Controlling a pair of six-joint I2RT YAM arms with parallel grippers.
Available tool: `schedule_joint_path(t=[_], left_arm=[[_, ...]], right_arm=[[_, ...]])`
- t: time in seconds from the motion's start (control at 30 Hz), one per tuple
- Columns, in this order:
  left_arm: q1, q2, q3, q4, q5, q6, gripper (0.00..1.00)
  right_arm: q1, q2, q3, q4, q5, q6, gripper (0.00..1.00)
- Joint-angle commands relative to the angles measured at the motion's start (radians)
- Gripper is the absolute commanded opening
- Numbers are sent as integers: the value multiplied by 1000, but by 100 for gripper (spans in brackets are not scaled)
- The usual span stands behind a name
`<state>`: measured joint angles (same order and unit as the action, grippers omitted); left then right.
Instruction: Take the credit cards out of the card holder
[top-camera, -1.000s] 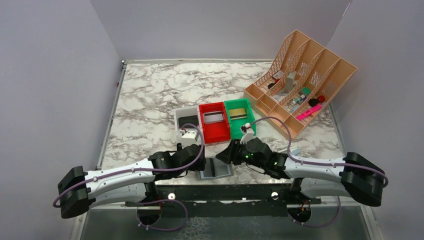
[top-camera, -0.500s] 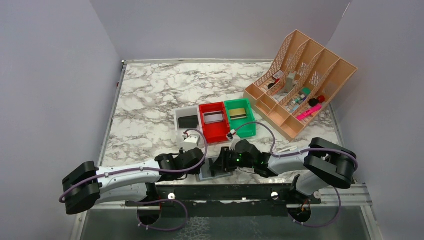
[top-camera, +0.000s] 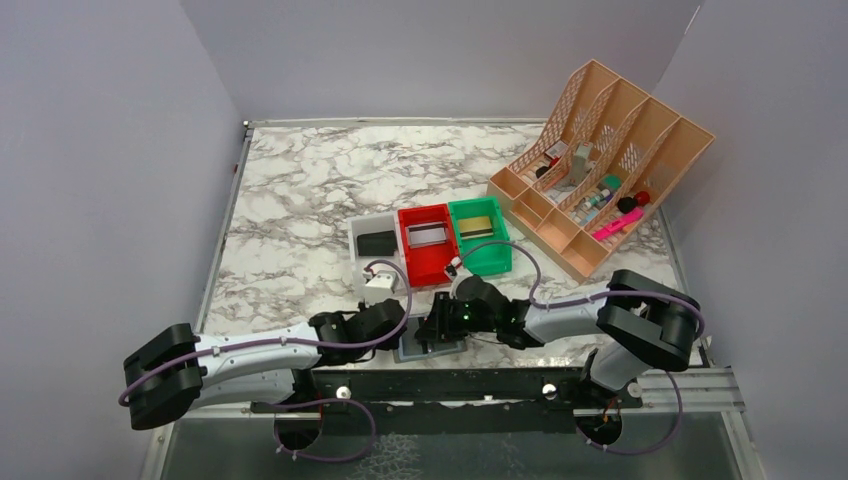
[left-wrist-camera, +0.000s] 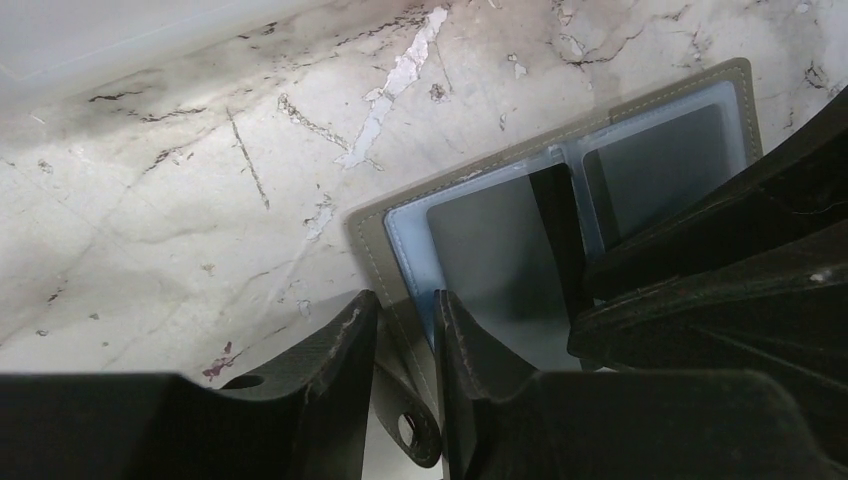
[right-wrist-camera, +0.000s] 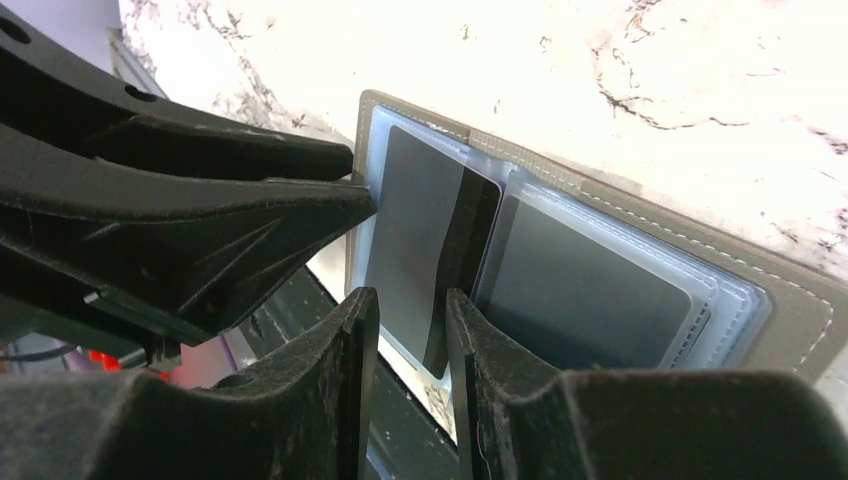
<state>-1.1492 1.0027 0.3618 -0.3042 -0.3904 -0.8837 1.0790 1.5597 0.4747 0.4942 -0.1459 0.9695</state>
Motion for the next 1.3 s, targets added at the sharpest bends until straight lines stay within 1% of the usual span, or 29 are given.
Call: schedule_joint_path(t=[0.0, 0.1, 0.23, 0.33, 0.43, 0.5, 0.63, 0.73, 0.93, 1.1, 1.27], left_arm=[[-3, 10, -39, -2, 42, -23, 29], [-4, 0, -52, -3, 41, -38, 27], [-3, -4, -59, -4, 40, -50, 25], [-3, 0, -59, -2, 41, -52, 24], [-3, 8, -55, -2, 41, -51, 23], [-3, 13, -53, -2, 41, -49, 23], [-3, 21, -56, 0, 46, -55, 19], [-3, 21, -67, 10, 55, -68, 17], [-3, 17, -85, 27, 62, -87, 10], [-3, 20, -97, 59, 78, -89, 6], [-3, 25, -107, 72, 88, -96, 3]], right_arm=[[22, -14, 37, -157, 108, -5, 37], [36, -32, 68, -249, 156, -19, 39], [47, -38, 82, -295, 197, -17, 40], [73, -50, 132, -395, 250, -29, 42], [74, -44, 121, -373, 240, -26, 44], [74, -10, 129, -359, 217, -34, 44], [74, 57, 188, -402, 210, -39, 44], [75, 54, 162, -345, 195, -23, 43], [74, -12, 69, -189, 181, 45, 38], [74, -13, 25, -74, 155, 89, 30], [74, -47, -28, 17, 169, 145, 18]])
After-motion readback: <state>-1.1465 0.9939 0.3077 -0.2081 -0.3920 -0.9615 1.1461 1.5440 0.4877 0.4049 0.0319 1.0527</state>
